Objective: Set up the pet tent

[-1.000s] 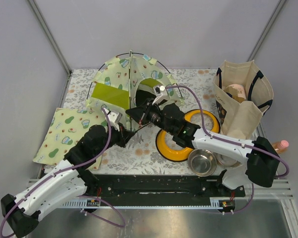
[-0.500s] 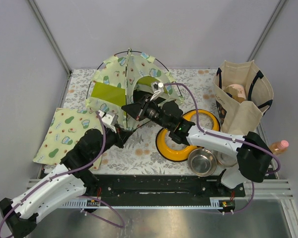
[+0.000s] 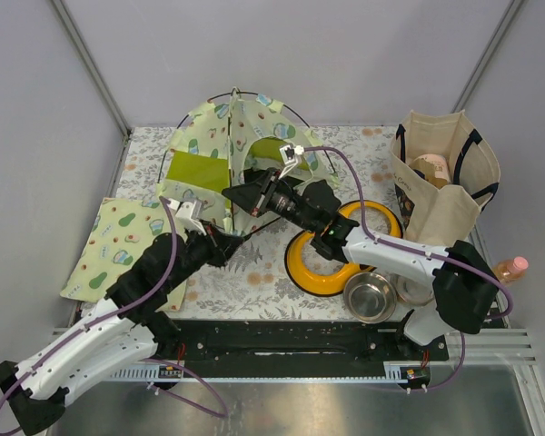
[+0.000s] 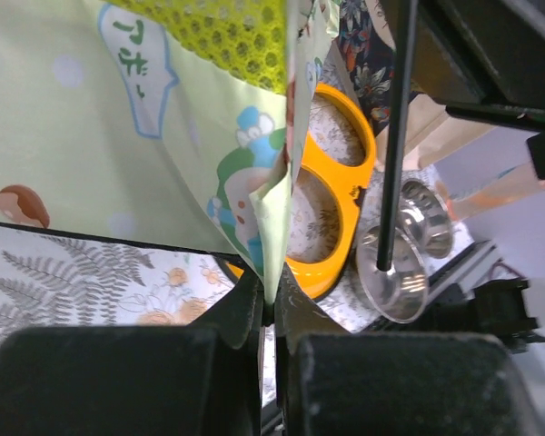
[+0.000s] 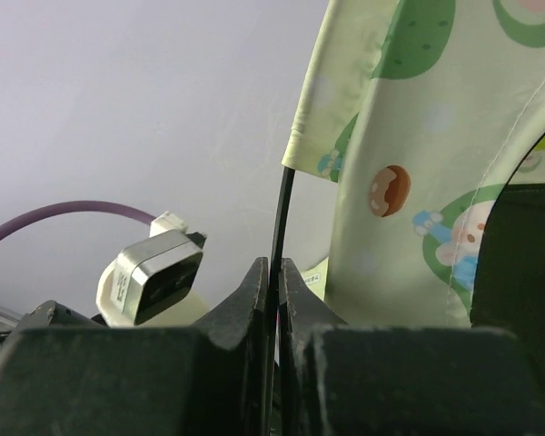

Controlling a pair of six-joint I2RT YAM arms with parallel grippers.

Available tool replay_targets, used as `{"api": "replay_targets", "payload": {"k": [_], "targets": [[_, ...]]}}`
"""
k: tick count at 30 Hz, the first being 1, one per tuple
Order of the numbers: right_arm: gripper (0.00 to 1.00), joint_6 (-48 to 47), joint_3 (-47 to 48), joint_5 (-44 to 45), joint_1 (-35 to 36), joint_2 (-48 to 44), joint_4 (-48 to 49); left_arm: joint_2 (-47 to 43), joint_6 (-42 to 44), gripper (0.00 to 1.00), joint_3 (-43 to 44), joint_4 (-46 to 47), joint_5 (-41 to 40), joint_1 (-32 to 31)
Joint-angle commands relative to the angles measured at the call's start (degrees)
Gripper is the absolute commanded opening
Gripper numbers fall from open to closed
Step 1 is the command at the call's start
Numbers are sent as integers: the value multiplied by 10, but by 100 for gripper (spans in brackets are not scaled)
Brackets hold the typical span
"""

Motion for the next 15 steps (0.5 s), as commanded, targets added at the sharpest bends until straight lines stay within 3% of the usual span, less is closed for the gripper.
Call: {"api": "replay_targets", "payload": {"k": [1,8,15], "targets": [[0,-43,6,52,-34,4,106,-12,-127,0,28,-68,35,-16],[0,-64,-9,64,-7,21,129,-18,-231,0,24,-39,4,-17],[0,-82,-32,88,37,33,146,-20,-258,0,17,-22,-17,-17]]}}
